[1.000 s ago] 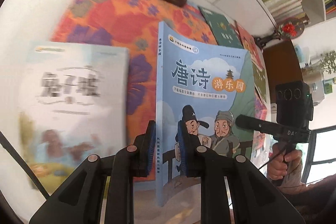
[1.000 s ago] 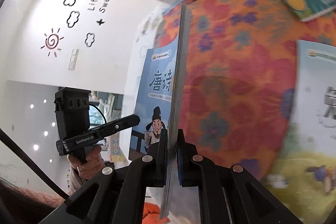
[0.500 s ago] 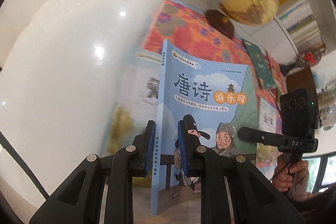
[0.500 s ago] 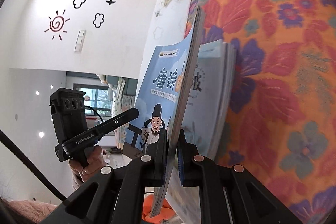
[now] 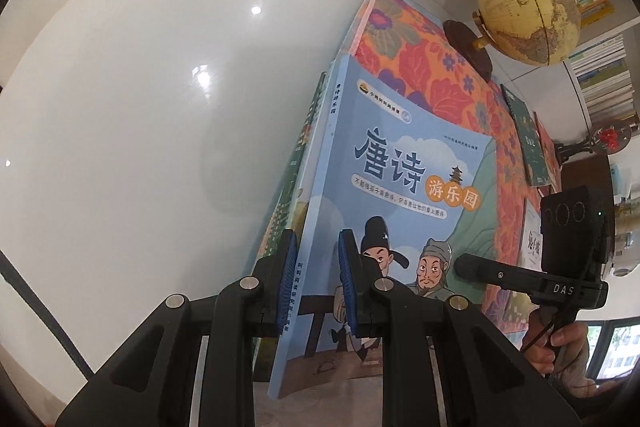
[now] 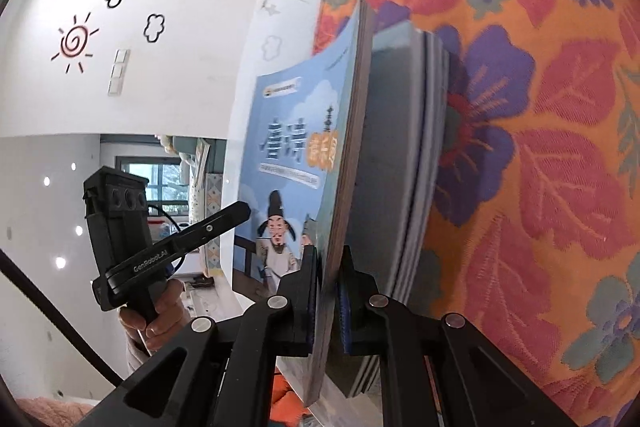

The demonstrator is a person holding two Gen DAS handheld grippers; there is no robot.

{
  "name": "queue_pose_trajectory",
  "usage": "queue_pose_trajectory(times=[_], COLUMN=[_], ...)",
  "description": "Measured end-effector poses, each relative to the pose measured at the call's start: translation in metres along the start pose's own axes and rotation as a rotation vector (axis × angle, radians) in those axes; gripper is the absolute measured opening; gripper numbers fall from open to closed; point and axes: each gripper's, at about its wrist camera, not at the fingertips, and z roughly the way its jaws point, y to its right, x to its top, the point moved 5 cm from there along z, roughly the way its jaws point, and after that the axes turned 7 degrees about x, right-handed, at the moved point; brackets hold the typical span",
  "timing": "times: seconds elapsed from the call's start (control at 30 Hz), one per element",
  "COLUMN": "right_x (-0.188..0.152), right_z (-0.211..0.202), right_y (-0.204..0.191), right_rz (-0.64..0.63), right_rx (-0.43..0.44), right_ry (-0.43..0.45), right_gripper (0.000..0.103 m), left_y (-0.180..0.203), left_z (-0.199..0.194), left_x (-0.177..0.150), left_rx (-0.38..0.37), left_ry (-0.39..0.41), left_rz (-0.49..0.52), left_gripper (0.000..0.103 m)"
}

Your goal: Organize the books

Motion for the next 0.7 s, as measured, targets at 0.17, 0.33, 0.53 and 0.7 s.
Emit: queue_pose_trajectory(times=[0.17,0.33,0.53,0.7], right_x=[-0.001,-0.005,-0.009,-0.014], right_z=[-0.005,-0.026,-0.078,-0.132], right_y=[0.007,0.004,-0.001,0.007], right_rz=[0.008,-0.068,-0.164,-0.261], right_rx=[0.001,-0.056,-0.041,-0.197], right_ry=[0.026,0.054,0.209,0.408], right_gripper=[0.014,0.020,0.022,0.053], left_y=[0.000,0.001,0.015,0.060], left_z=[0.000,-0.008,-0.018,-0.032], left_x=[-0.002,-0.006,-0.010,-0.014], left_rx=[0.082,0.107,0.132,0.142], left_ry=[0.011,0.024,0.037,0.089], left_rz=[0.031,0.030,0.035,0.088], left_gripper=[0.020,0.020,0.020,0.023])
